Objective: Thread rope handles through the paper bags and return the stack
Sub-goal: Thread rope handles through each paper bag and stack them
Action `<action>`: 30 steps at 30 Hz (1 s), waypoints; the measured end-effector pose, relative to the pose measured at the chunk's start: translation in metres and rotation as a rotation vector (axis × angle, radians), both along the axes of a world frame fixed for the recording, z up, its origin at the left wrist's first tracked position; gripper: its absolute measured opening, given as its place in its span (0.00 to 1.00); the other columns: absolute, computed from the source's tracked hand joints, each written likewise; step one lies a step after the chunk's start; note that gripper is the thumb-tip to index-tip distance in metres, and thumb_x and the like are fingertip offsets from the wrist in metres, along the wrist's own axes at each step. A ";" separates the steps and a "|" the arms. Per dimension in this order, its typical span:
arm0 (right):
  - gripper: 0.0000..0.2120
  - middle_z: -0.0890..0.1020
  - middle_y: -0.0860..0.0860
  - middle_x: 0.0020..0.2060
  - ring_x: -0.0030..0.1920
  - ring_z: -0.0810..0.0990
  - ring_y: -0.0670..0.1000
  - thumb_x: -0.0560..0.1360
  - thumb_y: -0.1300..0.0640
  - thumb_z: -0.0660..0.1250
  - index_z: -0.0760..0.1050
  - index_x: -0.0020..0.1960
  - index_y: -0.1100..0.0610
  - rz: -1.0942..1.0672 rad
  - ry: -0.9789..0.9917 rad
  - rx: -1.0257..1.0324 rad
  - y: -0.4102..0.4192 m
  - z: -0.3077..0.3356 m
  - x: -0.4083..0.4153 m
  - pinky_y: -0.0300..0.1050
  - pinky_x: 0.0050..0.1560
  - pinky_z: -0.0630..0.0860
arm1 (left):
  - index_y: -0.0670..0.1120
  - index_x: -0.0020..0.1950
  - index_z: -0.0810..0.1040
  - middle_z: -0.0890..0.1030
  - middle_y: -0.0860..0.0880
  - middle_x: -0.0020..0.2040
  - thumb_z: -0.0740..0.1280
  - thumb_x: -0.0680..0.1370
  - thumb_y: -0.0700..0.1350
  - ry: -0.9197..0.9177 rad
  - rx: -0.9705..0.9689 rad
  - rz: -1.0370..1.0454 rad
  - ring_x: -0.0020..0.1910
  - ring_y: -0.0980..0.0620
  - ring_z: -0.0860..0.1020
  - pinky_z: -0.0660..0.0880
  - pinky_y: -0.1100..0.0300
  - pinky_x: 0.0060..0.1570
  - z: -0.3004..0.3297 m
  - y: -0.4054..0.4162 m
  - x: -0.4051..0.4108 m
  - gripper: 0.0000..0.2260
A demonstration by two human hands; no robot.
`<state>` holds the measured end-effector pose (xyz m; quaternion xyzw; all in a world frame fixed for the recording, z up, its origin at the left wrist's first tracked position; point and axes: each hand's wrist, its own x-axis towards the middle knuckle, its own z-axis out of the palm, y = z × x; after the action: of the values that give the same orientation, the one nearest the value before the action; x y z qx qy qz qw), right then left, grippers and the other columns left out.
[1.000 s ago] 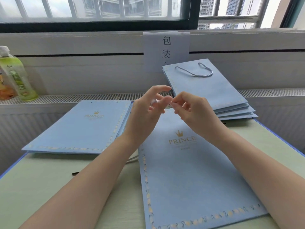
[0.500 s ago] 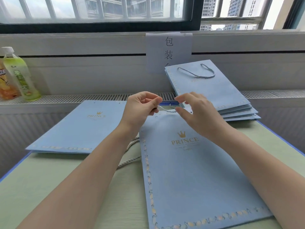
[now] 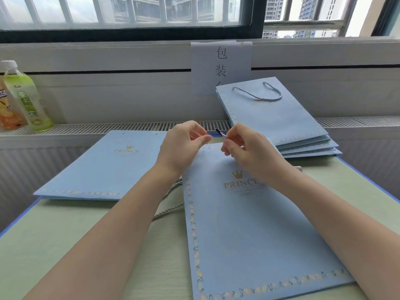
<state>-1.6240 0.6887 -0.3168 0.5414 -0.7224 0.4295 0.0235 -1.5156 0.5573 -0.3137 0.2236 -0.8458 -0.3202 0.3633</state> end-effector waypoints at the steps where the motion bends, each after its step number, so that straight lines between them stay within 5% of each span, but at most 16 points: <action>1: 0.04 0.80 0.48 0.37 0.38 0.78 0.46 0.79 0.61 0.59 0.71 0.48 0.57 0.005 -0.017 0.002 0.000 0.000 0.000 0.38 0.43 0.74 | 0.47 0.48 0.80 0.80 0.50 0.46 0.69 0.75 0.49 -0.135 -0.132 0.116 0.48 0.51 0.77 0.74 0.53 0.50 -0.002 -0.003 0.001 0.07; 6: 0.11 0.76 0.48 0.35 0.30 0.72 0.40 0.80 0.64 0.57 0.78 0.54 0.58 -0.011 0.078 0.010 0.000 0.000 0.000 0.30 0.34 0.66 | 0.49 0.46 0.78 0.78 0.51 0.47 0.66 0.76 0.55 -0.376 -0.013 0.204 0.51 0.49 0.76 0.73 0.53 0.52 -0.004 -0.015 0.005 0.09; 9: 0.08 0.75 0.45 0.31 0.32 0.72 0.40 0.79 0.62 0.61 0.80 0.52 0.59 -0.013 0.095 0.000 0.001 -0.001 0.001 0.31 0.35 0.66 | 0.49 0.43 0.78 0.76 0.50 0.44 0.70 0.75 0.51 -0.300 0.089 0.150 0.49 0.48 0.75 0.72 0.54 0.51 -0.002 -0.019 0.007 0.06; 15: 0.06 0.78 0.46 0.37 0.38 0.73 0.46 0.77 0.59 0.64 0.80 0.48 0.58 -0.086 0.236 0.018 -0.002 0.001 0.004 0.38 0.41 0.67 | 0.44 0.43 0.77 0.76 0.49 0.35 0.69 0.76 0.45 -0.100 0.194 0.044 0.33 0.54 0.73 0.65 0.61 0.32 0.002 -0.014 0.008 0.05; 22: 0.06 0.78 0.50 0.40 0.42 0.72 0.48 0.76 0.57 0.64 0.78 0.46 0.59 -0.082 0.333 0.112 -0.016 0.009 0.011 0.44 0.45 0.70 | 0.42 0.46 0.81 0.79 0.44 0.39 0.65 0.78 0.44 -0.078 0.186 -0.009 0.36 0.51 0.74 0.69 0.60 0.37 0.000 -0.010 0.002 0.08; 30: 0.05 0.72 0.49 0.41 0.43 0.71 0.51 0.77 0.58 0.60 0.72 0.44 0.57 -0.155 0.399 0.195 -0.023 0.006 0.011 0.41 0.40 0.61 | 0.45 0.46 0.79 0.70 0.51 0.29 0.62 0.78 0.38 -0.181 0.120 -0.049 0.30 0.59 0.67 0.63 0.64 0.31 -0.001 -0.005 0.001 0.07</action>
<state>-1.6134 0.6658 -0.3104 0.5585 -0.7808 0.2390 0.1463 -1.5148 0.5523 -0.3148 0.2522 -0.8597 -0.3576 0.2635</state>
